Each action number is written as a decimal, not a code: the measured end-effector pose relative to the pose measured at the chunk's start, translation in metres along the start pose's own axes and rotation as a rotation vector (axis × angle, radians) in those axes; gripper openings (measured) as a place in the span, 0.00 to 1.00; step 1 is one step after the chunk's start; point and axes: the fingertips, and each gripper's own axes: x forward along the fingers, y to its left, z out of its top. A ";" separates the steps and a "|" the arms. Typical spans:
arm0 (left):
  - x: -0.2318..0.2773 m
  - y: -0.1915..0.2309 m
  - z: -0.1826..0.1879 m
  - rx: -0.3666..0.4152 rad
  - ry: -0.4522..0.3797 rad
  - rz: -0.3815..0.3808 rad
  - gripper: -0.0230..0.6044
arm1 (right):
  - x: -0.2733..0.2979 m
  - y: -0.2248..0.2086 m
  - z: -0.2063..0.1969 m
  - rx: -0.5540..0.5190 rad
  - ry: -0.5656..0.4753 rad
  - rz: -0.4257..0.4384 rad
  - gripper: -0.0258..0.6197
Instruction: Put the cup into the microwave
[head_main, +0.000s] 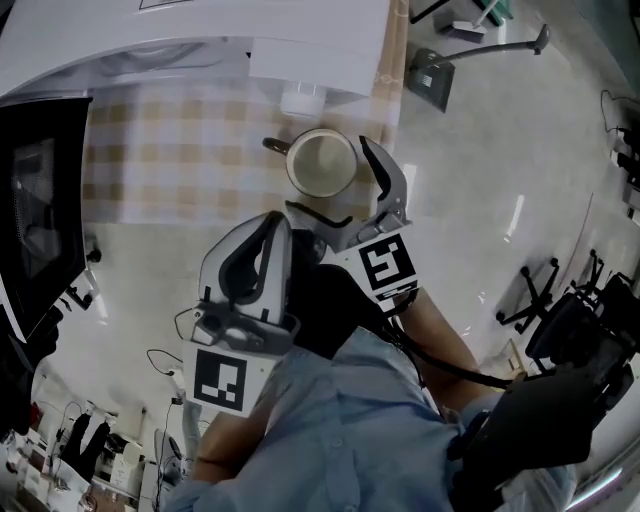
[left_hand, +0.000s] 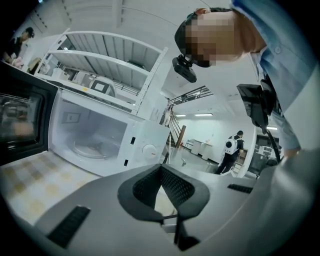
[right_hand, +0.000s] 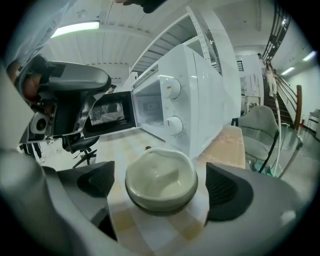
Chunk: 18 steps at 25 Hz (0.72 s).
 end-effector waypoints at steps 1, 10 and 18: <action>0.000 0.003 -0.001 -0.004 0.003 0.007 0.04 | 0.005 0.000 -0.002 -0.008 0.010 0.004 0.87; 0.002 0.022 -0.006 -0.023 0.017 0.046 0.04 | 0.034 -0.003 -0.013 -0.079 0.059 0.038 0.87; 0.007 0.024 -0.010 -0.035 0.031 0.044 0.04 | 0.041 0.000 -0.020 -0.131 0.065 0.072 0.87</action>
